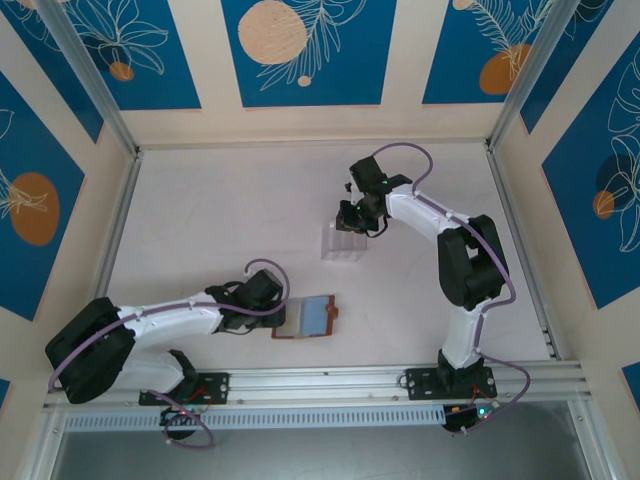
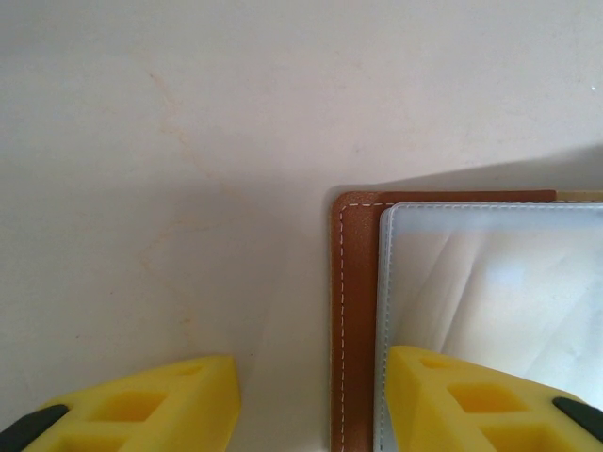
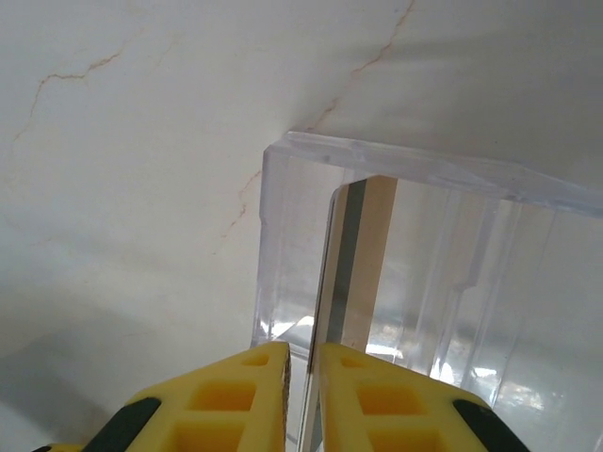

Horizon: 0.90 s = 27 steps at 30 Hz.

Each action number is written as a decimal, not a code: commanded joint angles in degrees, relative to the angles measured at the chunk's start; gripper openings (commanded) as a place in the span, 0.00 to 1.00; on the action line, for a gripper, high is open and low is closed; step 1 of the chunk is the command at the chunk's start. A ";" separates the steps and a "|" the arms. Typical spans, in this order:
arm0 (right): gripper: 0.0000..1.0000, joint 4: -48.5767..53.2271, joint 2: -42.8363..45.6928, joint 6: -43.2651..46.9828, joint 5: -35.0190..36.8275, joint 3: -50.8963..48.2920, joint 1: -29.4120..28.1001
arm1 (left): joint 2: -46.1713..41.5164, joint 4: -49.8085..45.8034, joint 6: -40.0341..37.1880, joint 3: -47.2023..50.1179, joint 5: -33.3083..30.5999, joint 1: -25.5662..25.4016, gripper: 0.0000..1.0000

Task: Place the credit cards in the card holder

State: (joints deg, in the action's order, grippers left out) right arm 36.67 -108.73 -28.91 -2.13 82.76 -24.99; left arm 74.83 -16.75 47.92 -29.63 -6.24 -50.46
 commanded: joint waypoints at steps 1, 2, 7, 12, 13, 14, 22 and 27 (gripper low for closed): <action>0.18 1.39 -1.74 -0.43 -0.22 0.30 0.30 | 5.68 4.18 0.50 3.00 1.24 -0.52 0.47; 0.18 1.31 -1.91 -0.45 -0.38 0.29 0.32 | 5.68 4.13 0.50 3.00 1.23 -0.52 0.47; 0.16 0.70 -2.02 -0.62 -1.54 -0.15 0.82 | 5.78 3.97 0.51 2.91 1.23 -0.56 0.47; 0.15 0.68 -1.08 -0.46 -3.35 -0.35 1.00 | 6.10 4.10 0.51 2.83 1.25 -0.56 0.47; 0.16 0.89 -0.88 -0.37 -3.59 -0.32 1.05 | 6.16 4.15 0.51 2.82 1.23 -0.52 0.47; 0.18 1.23 -0.71 -0.30 -3.77 -0.16 1.09 | 6.21 4.25 0.51 2.84 1.23 -0.54 0.47; 0.22 0.75 -0.60 -0.44 -8.69 -0.40 2.14 | 7.00 4.86 0.42 2.65 1.67 -0.53 0.47; 0.19 -0.49 -0.69 -0.90 -10.50 -1.19 2.66 | 7.11 4.88 0.42 2.64 1.75 -0.52 0.47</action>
State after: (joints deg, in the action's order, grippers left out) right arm 36.49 -110.48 -29.15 -9.39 82.70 -22.65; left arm 75.61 -17.06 47.92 -30.17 -6.33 -50.50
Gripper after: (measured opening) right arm 0.198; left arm 0.468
